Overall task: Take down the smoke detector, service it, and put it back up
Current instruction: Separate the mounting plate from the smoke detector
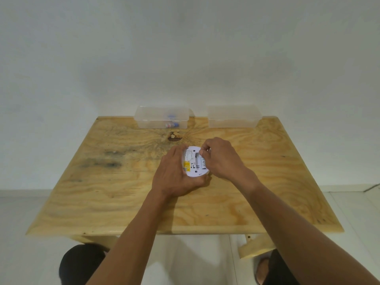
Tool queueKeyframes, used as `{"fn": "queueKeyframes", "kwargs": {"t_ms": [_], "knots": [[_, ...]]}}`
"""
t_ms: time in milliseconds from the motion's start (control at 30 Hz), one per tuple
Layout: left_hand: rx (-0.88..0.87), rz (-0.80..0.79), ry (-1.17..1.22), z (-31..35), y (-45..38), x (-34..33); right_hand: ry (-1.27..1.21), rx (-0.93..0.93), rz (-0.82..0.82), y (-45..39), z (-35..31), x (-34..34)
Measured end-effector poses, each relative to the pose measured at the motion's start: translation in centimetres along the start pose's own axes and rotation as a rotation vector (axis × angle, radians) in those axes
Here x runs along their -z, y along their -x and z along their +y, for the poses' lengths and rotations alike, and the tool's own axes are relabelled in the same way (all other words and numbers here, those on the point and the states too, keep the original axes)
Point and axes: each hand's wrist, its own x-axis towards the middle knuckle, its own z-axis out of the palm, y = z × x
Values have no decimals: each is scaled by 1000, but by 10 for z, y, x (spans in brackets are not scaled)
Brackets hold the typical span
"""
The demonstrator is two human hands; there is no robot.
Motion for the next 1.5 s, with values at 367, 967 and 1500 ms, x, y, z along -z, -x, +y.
{"fn": "queueKeyframes", "kwargs": {"t_ms": [367,967,1500], "knots": [[-36,23,-15,6,1,2,-205,-17,14,-2,-4,1],[14,-13,1,3,2,4,-134,-64,-23,10,-20,-4],[110,-60,-56,13,4,9,-1369,-637,136,13,0,30]]}}
